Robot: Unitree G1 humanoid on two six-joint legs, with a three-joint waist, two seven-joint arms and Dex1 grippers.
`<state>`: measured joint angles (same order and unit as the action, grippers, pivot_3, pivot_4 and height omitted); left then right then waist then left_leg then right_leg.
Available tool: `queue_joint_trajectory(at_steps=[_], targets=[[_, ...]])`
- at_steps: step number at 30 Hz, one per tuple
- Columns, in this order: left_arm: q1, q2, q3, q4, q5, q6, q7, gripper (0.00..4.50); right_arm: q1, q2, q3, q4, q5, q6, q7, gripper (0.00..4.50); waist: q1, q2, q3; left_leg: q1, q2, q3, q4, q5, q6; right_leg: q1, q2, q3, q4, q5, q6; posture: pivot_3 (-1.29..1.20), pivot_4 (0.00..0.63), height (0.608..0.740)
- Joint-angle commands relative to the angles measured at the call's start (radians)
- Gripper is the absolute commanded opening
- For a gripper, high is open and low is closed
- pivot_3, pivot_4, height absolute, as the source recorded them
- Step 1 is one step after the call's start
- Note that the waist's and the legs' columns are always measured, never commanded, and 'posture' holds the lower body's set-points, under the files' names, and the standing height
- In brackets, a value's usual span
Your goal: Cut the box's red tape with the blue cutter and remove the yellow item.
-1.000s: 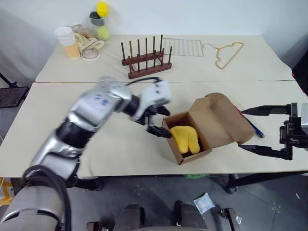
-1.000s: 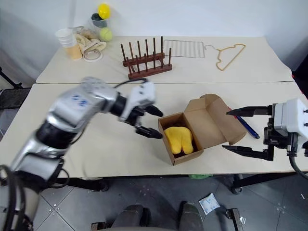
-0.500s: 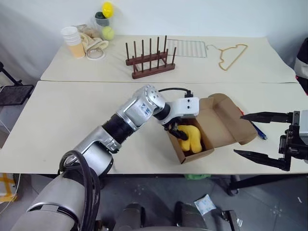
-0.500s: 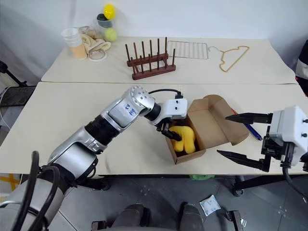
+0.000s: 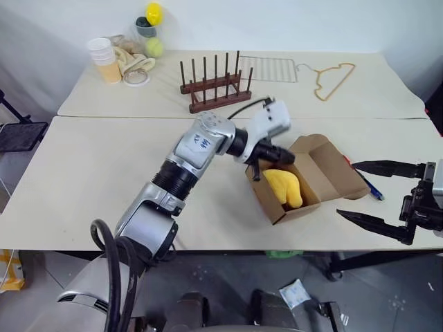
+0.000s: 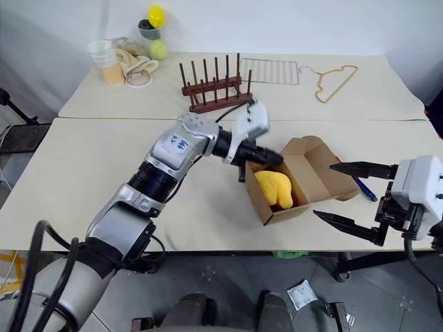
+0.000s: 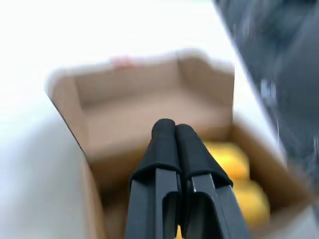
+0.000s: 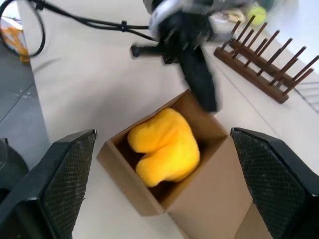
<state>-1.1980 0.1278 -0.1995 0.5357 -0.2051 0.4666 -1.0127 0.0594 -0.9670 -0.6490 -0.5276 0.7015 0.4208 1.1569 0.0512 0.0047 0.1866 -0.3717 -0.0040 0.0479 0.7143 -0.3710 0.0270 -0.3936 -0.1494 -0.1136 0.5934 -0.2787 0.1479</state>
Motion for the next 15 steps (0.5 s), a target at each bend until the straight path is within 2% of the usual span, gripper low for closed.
queue_joint_trajectory(at_steps=[1, 3, 6, 8, 11, 14, 15], targets=[[0.059, 0.021, 0.217, -0.062, -0.175, -0.033, 0.009, 0.03, -0.034, 0.014, 0.035, 0.019, -0.002, -0.037, -0.018, 4.50, -0.006, 0.000, 0.000, 0.001, 0.000, 0.000, 0.000, 0.000, 0.000, 0.000, 0.000, 0.000, 0.000, 0.000, 0.000, 0.00, 0.150, 0.740], [0.091, 0.051, 0.236, -0.085, -0.181, -0.013, 0.015, 0.03, -0.043, 0.013, 0.050, 0.030, -0.004, -0.044, -0.016, 4.50, -0.012, 0.000, 0.000, 0.001, 0.001, -0.001, -0.001, 0.000, 0.000, 0.000, 0.000, 0.000, 0.000, 0.000, 0.000, 0.00, 0.150, 0.740], [0.140, 0.139, 0.115, -0.125, -0.093, 0.037, -0.041, 0.03, -0.060, 0.001, 0.070, 0.059, -0.006, -0.051, -0.001, 4.50, -0.011, 0.000, 0.000, 0.001, 0.000, 0.000, -0.001, 0.000, 0.000, 0.000, 0.000, 0.000, 0.001, 0.000, 0.000, 0.00, 0.150, 0.740], [0.150, 0.161, 0.036, -0.143, -0.033, 0.004, -0.055, 0.03, -0.081, -0.012, 0.089, 0.080, -0.011, -0.052, 0.007, 4.50, 0.000, 0.000, 0.000, 0.001, -0.001, 0.000, 0.000, 0.000, 0.000, 0.000, 0.000, 0.000, 0.001, 0.000, 0.000, 0.00, 0.150, 0.740], [0.143, 0.168, -0.081, -0.225, 0.002, 0.026, -0.128, 0.58, -0.105, -0.032, 0.103, 0.097, -0.010, -0.040, 0.015, 4.50, 0.019, 0.000, 0.000, -0.001, -0.002, 0.000, 0.002, 0.000, 0.000, 0.001, 0.000, 0.000, 0.000, 0.000, 0.001, 0.00, 0.150, 0.740], [0.123, 0.176, -0.175, -0.298, 0.029, 0.114, -0.163, 1.50, -0.110, -0.043, 0.098, 0.099, -0.005, -0.039, 0.028, 4.50, 0.024, 0.000, 0.000, -0.002, -0.001, -0.001, 0.002, 0.000, 0.000, 0.000, 0.000, 0.000, -0.001, 0.001, 0.001, 0.00, 0.150, 0.740], [0.123, 0.172, -0.213, -0.311, 0.064, 0.089, -0.154, 1.77, -0.104, -0.044, 0.092, 0.093, -0.002, -0.037, 0.034, 4.50, 0.023, 0.000, 0.000, -0.002, -0.001, 0.000, 0.002, 0.000, 0.000, 0.000, 0.000, 0.000, -0.001, 0.001, 0.001, 0.00, 0.150, 0.740]])
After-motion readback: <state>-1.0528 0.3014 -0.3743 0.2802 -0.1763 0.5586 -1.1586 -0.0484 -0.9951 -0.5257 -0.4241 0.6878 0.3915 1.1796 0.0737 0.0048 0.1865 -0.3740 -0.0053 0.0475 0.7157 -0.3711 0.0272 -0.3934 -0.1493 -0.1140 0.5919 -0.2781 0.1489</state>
